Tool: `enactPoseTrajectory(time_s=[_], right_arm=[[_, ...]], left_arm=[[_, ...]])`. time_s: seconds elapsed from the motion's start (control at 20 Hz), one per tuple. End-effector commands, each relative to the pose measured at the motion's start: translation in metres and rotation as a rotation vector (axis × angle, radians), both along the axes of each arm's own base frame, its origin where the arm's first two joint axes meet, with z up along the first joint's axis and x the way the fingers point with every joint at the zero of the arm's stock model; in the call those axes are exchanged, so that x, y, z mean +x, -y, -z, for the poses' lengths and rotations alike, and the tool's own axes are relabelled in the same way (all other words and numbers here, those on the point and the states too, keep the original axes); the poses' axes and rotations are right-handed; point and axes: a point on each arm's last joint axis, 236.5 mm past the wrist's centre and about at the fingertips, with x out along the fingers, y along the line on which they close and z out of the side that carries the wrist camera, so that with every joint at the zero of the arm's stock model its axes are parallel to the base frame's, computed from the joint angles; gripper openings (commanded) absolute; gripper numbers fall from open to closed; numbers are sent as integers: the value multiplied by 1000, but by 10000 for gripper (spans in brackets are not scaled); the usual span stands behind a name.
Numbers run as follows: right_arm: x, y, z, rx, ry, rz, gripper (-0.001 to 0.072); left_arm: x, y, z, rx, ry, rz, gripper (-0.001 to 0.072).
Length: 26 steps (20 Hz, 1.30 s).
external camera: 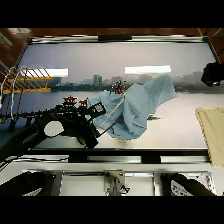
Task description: Fold the shirts.
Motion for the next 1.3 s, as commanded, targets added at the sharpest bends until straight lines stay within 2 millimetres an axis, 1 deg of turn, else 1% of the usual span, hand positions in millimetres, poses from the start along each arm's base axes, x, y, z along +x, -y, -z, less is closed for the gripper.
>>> enactPoseTrajectory(time_s=[0.0,0.1,0.2,0.3,0.35,0.45,0.55,0.75,1.0,1.2,1.25], right_arm=[[14,9,33,4,-92,-389,536],[23,-26,48,10,-97,-694,536],[28,-56,57,-33,-85,-947,536],[32,-71,69,-89,-109,-1076,536],[35,-74,75,-113,-126,-1107,536],[40,-85,85,-108,-134,-1148,536],[42,-97,94,-80,-146,-1194,536],[45,-115,113,-55,-189,-1241,537],[45,-129,131,-6,-237,-1280,537],[45,-134,148,19,-290,-1298,535],[45,-134,151,29,-299,-1299,465]], left_arm=[[10,-25,1,91,38,40,48],[21,-34,0,126,84,56,48],[25,-40,1,159,106,66,48],[26,-43,2,173,115,77,48],[25,-43,2,174,118,84,48],[25,-43,2,178,128,106,48],[26,-44,2,182,131,107,48],[27,-45,2,188,137,110,48],[30,-45,1,190,153,106,48],[40,-41,-10,166,194,92,48],[43,-41,-14,162,202,84,48]])
